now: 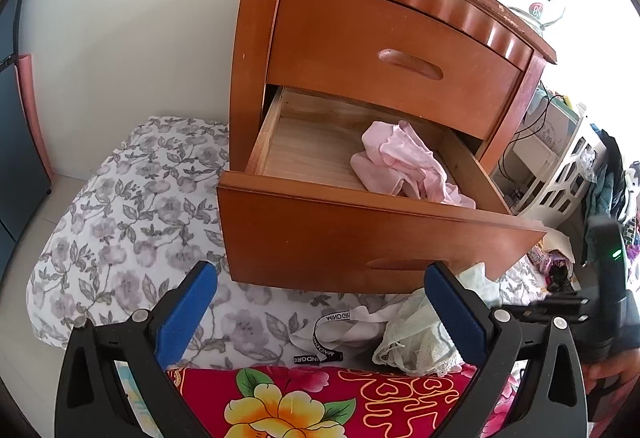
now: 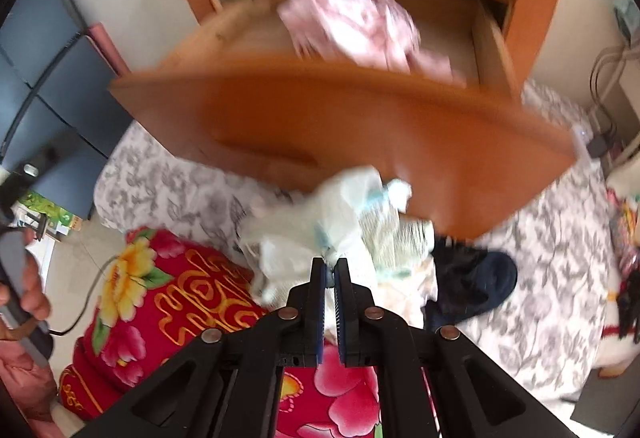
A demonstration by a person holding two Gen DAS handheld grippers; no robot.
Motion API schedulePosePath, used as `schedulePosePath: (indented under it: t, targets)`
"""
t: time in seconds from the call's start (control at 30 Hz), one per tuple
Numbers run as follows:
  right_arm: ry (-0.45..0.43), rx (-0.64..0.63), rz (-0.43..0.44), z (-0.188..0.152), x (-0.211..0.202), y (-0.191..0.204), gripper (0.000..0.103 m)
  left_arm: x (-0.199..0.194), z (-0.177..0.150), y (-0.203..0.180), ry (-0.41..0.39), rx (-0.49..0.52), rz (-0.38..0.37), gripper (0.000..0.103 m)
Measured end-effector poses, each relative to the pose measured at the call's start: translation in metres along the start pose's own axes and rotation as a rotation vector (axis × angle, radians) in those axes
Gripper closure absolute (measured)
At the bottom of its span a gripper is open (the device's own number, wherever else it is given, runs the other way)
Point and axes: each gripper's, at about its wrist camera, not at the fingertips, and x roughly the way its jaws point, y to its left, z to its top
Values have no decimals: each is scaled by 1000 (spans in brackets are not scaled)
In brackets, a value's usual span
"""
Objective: Take underwear out of drawer
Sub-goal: 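Lower the white lace garment onto the pile and open the right gripper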
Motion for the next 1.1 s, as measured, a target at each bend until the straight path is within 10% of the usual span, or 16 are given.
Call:
schedulePosePath:
  t: [0.8, 1.1]
  targets:
    - [176, 87, -34, -35, 68, -22, 97, 21, -2, -10, 59, 47, 18, 0]
    - [125, 107, -58, -29, 50, -26, 64, 23, -1, -15, 66, 63, 25, 0]
